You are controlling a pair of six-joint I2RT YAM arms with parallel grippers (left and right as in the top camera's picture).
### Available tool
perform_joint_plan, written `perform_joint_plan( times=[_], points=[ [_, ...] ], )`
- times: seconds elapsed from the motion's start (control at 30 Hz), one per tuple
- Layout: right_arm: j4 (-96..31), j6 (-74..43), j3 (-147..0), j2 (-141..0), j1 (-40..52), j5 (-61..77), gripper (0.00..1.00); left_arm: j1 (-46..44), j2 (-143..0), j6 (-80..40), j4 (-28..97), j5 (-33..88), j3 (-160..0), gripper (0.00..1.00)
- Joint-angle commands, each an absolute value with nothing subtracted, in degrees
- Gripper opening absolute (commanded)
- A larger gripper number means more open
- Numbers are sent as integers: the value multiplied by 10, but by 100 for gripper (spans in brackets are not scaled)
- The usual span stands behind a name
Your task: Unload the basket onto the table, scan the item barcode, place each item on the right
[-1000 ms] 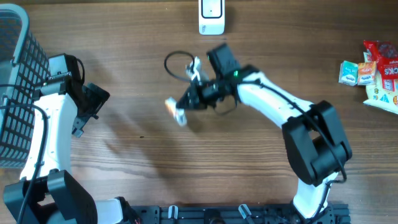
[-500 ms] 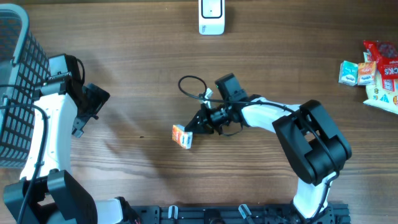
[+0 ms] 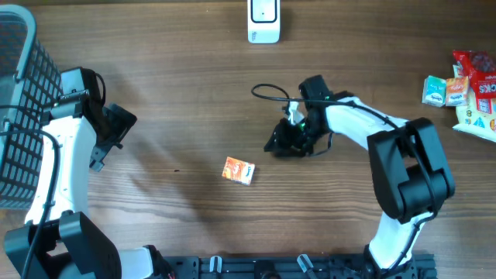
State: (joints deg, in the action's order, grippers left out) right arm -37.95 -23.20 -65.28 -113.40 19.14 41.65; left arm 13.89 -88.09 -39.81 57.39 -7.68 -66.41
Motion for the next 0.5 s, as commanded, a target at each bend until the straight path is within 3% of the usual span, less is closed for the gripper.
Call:
perform_joint_plan(
  times=[0.0, 0.13, 0.2, 0.4, 0.47],
  points=[
    [-394, -70, -696, -1093, 206, 377, 47, 142, -880, -408, 570, -85, -674, 100],
    [-359, 4, -701, -1081, 237, 362, 72, 142, -880, -408, 570, -85, -674, 100],
    [-343, 4, -700, -1084, 254, 342, 79, 142, -880, -408, 570, -85, -674, 100],
    [-316, 7, -698, -1087, 309, 343, 79, 142, -880, -408, 570, -85, -674, 100],
    [-316, 15, -698, -1090, 326, 342, 74, 142, -880, -408, 570, -85, -674, 100]
  ],
)
